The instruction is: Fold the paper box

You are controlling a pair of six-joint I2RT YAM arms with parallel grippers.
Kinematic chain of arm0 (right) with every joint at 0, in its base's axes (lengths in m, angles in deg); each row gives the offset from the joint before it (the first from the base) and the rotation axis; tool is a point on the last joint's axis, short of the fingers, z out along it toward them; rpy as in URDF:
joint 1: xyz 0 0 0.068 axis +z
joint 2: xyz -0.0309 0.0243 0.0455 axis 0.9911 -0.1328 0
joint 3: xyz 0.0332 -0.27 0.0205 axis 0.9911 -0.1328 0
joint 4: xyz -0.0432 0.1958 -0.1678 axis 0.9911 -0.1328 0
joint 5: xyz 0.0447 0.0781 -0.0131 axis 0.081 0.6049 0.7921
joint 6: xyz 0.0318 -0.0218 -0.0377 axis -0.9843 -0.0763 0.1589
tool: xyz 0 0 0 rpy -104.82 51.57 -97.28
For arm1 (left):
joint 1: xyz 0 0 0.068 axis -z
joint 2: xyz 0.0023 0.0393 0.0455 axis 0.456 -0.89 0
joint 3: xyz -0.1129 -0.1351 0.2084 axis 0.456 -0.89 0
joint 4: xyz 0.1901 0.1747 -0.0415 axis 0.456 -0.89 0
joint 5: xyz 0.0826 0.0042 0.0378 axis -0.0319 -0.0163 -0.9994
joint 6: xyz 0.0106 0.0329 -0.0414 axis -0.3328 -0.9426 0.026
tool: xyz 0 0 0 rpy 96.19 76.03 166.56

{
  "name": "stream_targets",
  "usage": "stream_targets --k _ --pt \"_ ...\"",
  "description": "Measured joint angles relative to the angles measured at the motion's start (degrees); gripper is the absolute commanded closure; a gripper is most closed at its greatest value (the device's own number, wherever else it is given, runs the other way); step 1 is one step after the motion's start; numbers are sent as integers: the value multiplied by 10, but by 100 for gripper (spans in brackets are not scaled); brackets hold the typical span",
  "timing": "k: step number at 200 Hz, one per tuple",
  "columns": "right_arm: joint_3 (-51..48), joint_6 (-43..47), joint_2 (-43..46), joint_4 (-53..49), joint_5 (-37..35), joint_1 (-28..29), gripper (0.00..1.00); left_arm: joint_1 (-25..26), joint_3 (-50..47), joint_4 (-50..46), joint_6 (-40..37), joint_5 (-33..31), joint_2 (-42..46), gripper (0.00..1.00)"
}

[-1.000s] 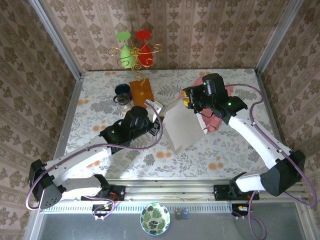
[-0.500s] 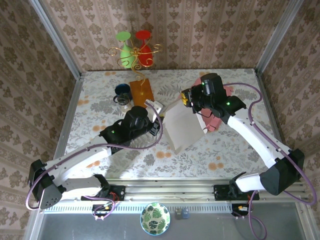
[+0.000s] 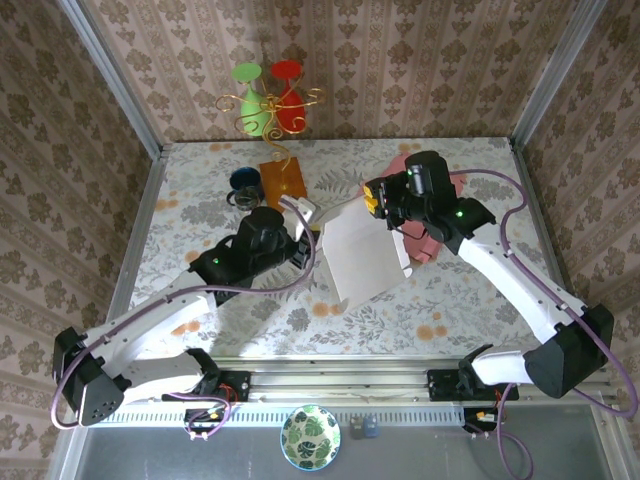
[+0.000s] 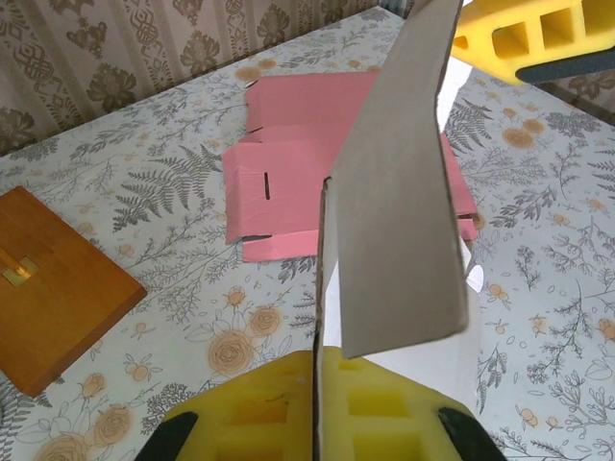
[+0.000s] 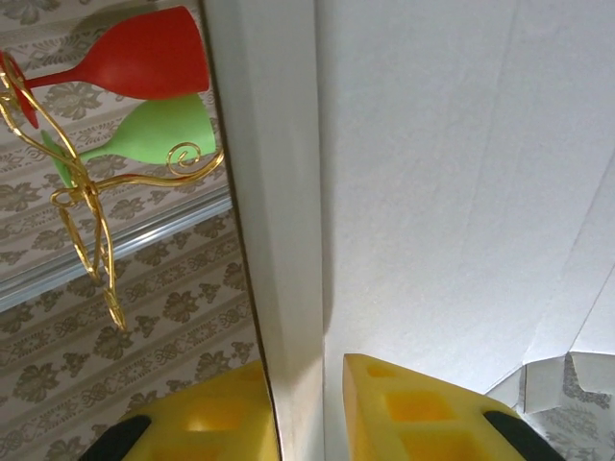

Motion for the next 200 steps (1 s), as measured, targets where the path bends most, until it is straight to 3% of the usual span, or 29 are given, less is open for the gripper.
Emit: stream_targets --k 47,81,98,117,131,166,200 --pt "-3 0 0 13 -5 2 83 -7 0 0 4 19 0 100" --pt "-8 0 0 13 -10 4 99 -9 0 -2 6 23 0 100" --pt "-14 -5 2 16 -13 6 100 -15 0 -5 8 26 0 84" --pt "-28 -19 10 15 -34 19 100 -31 0 -15 16 37 5 52" --pt "-38 -35 20 9 -57 34 100 -44 -2 -21 24 43 19 39" --pt "-63 -82 45 16 -118 71 100 -76 -9 -26 61 55 77 27" --pt "-108 -104 41 60 -151 76 100 -113 -9 -28 121 55 106 29"
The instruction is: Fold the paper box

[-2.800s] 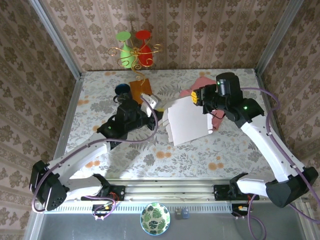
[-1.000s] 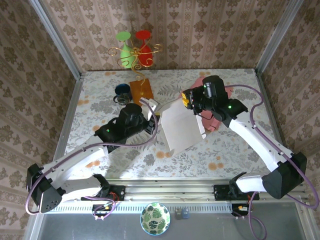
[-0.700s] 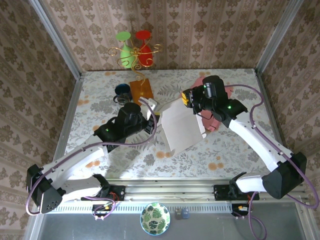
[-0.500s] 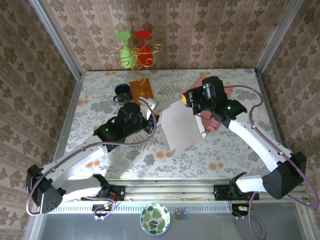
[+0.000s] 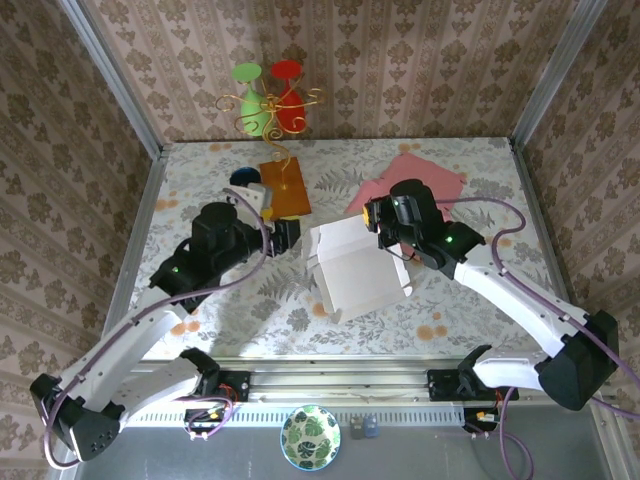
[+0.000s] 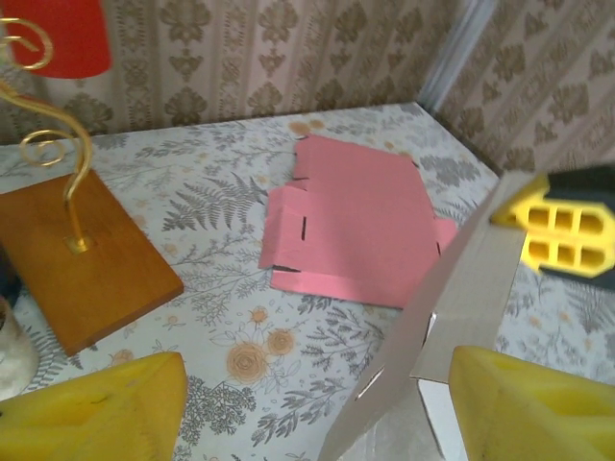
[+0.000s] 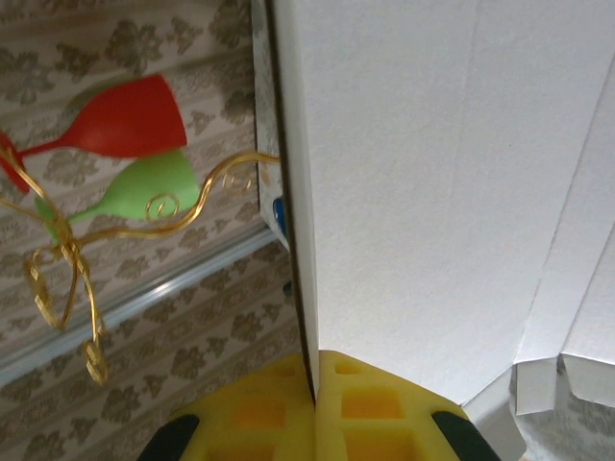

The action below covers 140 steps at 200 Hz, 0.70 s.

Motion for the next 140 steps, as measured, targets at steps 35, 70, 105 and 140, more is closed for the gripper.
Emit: stream_targets --k 35,70,105,140 --pt "-40 -1 -33 76 -11 0 100 -21 19 -24 71 0 -20 45" --pt "-56 1 -53 118 -13 1 100 -12 82 -58 182 0 -90 50" --pt "-60 1 -58 135 -14 1 100 26 151 -117 303 -18 -146 51" --pt "-60 0 -59 132 -14 2 100 34 204 -166 407 -19 -195 48"
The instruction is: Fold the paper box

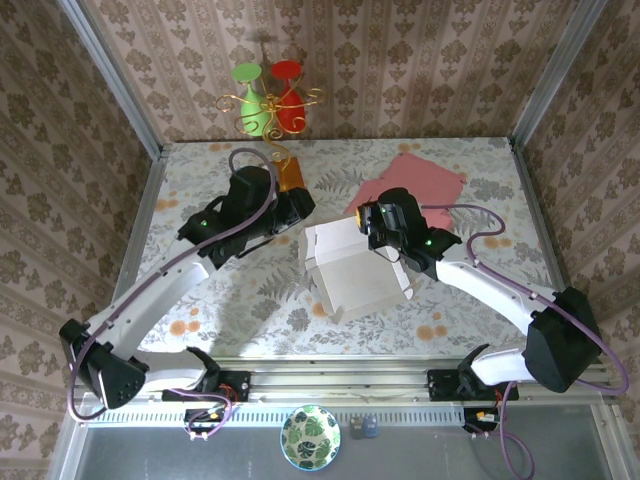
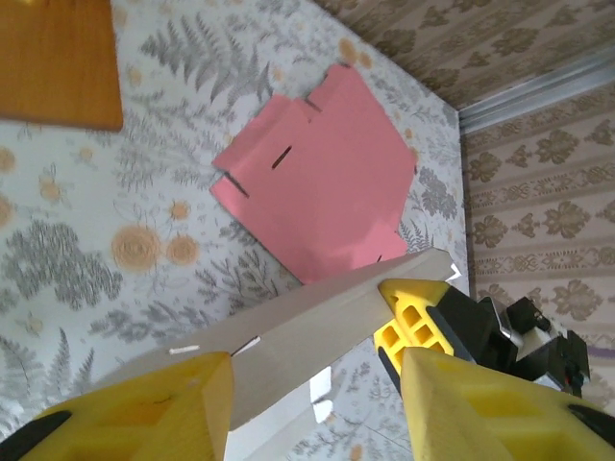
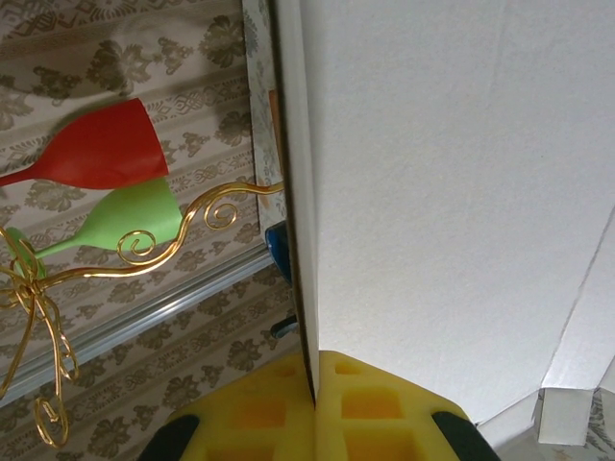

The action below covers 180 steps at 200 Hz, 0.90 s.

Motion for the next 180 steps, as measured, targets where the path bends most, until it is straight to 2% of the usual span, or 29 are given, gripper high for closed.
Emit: stream_targets --k 51,89,130,180 --pt "45 -2 0 -73 1 -11 100 31 7 -31 150 2 -9 44" --pt "109 -3 3 -140 4 -32 100 63 9 -30 233 -2 -3 39" --pt "143 -4 12 -183 15 -42 100 66 10 -10 275 -16 5 39" --pt "144 -9 22 -207 23 -42 100 48 9 37 283 -33 1 41"
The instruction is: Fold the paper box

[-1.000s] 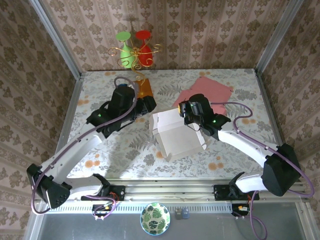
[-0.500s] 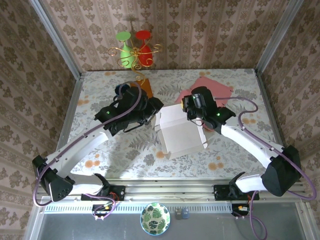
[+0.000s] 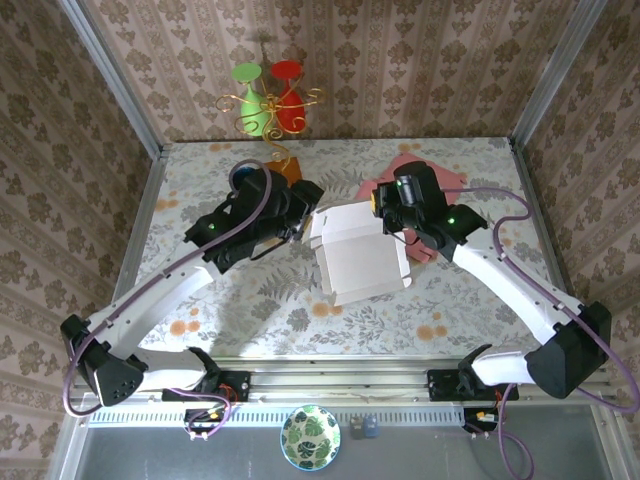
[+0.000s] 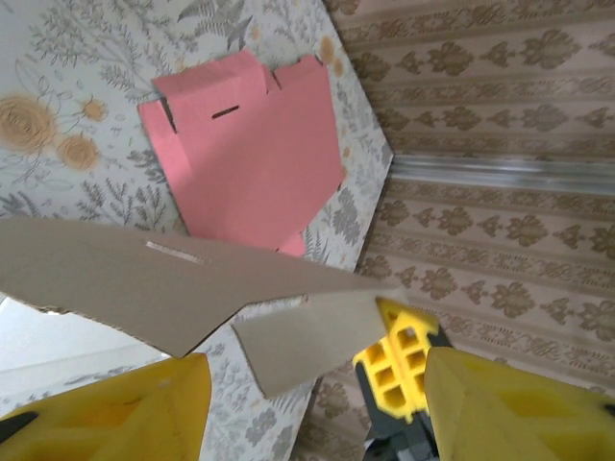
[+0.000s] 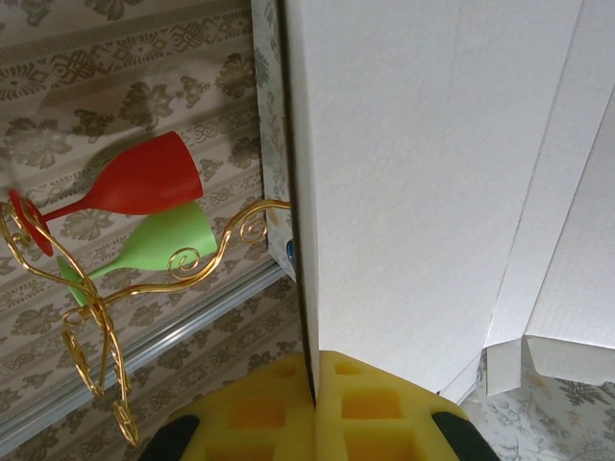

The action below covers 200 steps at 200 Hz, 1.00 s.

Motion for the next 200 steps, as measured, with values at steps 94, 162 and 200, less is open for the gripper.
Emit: stream_targets --k 94,162,200 --pt "0 -12 13 -14 8 -7 100 -12 -22 35 -36 20 -7 83" --pt "0 -12 13 -13 16 -9 100 -12 -39 34 -86 61 -18 81" --pt "-10 -11 13 -4 24 -9 100 -14 -43 36 -136 82 -27 58"
